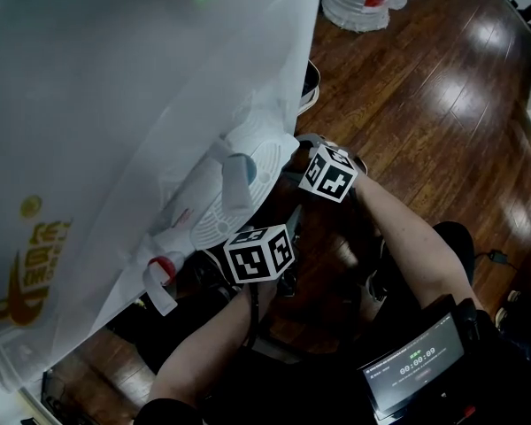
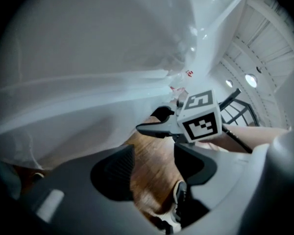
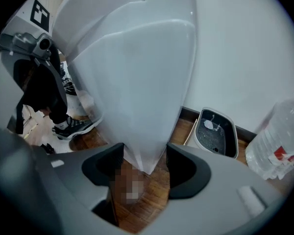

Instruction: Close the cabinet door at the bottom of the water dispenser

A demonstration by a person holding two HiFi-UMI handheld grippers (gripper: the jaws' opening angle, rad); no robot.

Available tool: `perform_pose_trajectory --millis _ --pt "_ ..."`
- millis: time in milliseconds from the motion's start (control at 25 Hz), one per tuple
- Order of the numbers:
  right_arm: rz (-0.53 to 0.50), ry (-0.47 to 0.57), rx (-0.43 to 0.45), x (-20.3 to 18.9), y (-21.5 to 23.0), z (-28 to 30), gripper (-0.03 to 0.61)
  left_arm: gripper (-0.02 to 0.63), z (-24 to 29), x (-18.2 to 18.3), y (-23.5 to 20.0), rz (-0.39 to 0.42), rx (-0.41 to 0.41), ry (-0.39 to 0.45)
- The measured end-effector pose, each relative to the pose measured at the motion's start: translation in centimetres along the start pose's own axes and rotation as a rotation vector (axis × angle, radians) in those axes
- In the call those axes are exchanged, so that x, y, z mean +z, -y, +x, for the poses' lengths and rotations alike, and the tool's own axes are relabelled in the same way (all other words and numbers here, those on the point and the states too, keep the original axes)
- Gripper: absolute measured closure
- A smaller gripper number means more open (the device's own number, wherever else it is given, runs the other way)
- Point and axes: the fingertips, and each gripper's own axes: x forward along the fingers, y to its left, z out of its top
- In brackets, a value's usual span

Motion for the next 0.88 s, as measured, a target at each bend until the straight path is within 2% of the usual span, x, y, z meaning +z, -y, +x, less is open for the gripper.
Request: perform_pose_trajectory --millis 480,880 --pt "0.002 0.02 -0.021 0.9 0.7 0.5 0.314 0.342 0.0 -0.4 -0.2 -0.005 0.0 -0.017" --pt "0.052 -0.026 -0.07 0.0 0.4 -0.5 0.332 0.342 -0.2 -1.1 0.3 0.009 -0.007 -0.033"
